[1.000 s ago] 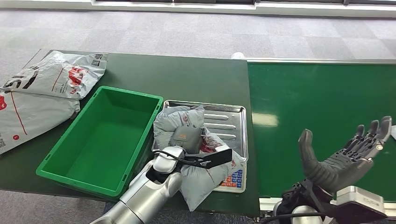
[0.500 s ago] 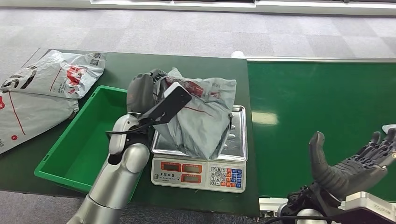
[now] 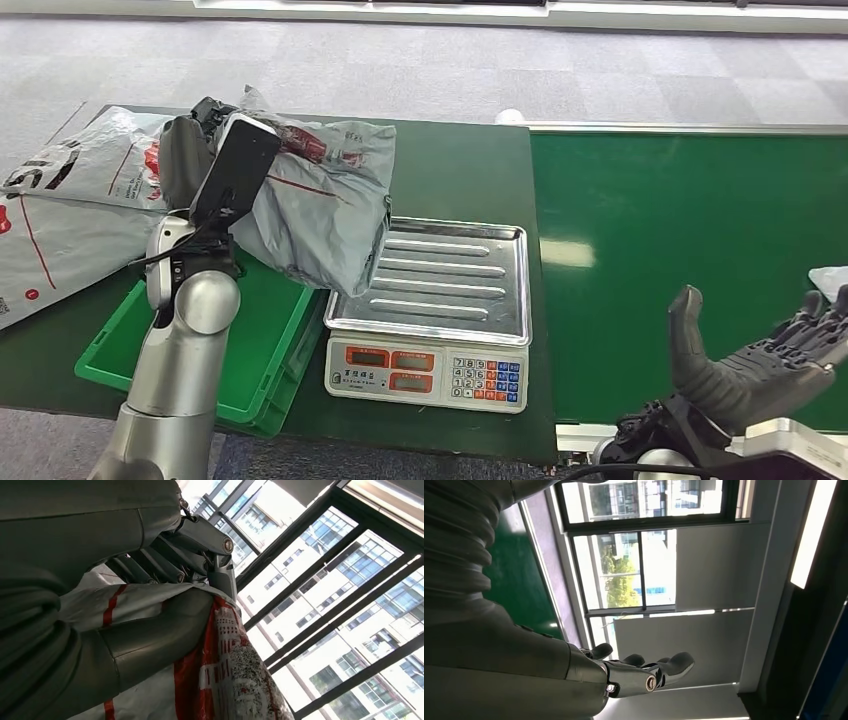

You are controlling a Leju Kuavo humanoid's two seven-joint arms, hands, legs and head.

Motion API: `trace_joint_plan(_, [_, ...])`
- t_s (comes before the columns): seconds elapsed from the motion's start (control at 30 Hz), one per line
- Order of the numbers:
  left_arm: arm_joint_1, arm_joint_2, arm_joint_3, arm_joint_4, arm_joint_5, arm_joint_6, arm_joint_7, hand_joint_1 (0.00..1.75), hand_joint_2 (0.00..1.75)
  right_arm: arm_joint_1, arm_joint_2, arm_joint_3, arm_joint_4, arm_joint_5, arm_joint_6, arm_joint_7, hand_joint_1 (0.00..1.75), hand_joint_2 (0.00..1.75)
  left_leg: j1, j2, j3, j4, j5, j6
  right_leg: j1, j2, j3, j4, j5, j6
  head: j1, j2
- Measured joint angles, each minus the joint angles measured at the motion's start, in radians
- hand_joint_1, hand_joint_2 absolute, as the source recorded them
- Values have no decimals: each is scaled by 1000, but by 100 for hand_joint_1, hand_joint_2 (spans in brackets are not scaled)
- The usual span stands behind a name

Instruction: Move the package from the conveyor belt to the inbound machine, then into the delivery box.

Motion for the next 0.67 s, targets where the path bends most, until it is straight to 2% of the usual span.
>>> trace_joint_plan(0.1, [-8, 14, 14, 16, -5, 14, 20, 0, 175, 1, 0, 0, 3, -8, 0, -4, 0, 175, 0, 0, 0, 0, 0, 0, 0, 0, 0, 0, 0, 0, 0, 0])
trace_joint_plan(0.37, [-20, 63, 82, 120, -54, 78, 45, 0, 175, 30, -11, -1, 18, -35, 0, -5, 0, 175, 1, 0, 0, 0, 0, 0, 1, 0, 0, 0, 0, 0, 0, 0])
trace_joint_plan(0.53, [-12, 78, 106, 150, -55, 82, 33, 0, 175, 46, -21, -1, 28, -47, 0, -4, 0, 175, 1, 0, 0, 0, 0, 0, 1, 0, 0, 0, 0, 0, 0, 0])
trace_joint_plan(0.67, [8, 84, 119, 149, -56, 78, 29, 0, 175, 71, -49, -1, 38, -64, 0, 3, 0, 175, 0, 0, 0, 0, 0, 0, 0, 0, 0, 0, 0, 0, 0, 0])
